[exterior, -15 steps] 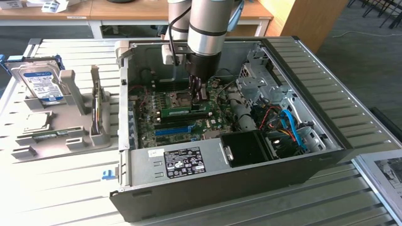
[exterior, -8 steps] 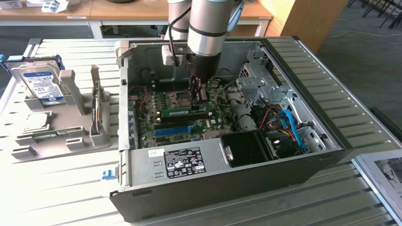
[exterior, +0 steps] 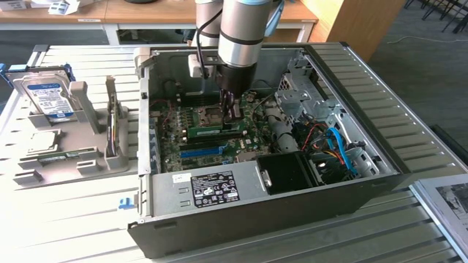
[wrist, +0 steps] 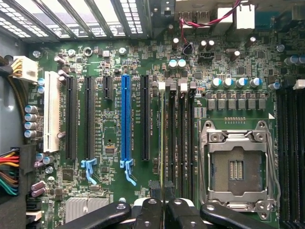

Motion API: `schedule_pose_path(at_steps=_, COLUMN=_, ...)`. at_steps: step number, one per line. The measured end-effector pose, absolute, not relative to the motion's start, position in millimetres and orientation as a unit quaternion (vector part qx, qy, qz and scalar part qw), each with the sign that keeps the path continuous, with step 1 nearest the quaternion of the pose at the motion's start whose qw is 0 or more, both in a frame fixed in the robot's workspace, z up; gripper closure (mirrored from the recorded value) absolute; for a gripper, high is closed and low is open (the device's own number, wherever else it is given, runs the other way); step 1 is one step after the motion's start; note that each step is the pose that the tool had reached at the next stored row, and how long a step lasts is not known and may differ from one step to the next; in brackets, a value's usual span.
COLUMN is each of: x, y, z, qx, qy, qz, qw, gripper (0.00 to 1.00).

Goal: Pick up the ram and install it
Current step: 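Insert the ram into the slot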

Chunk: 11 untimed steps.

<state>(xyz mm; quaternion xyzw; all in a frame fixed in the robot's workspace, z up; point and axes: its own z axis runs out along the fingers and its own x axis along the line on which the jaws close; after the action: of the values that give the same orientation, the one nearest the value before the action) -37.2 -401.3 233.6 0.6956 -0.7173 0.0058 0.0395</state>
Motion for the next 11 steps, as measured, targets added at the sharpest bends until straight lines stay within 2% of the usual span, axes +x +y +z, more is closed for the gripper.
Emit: schedule_pose_path(at_steps=11, x=-37.2, y=-401.2, z=233.5, qx=0.696, qy=-0.717, qz=0.001, qw=0.035, gripper=0.88)
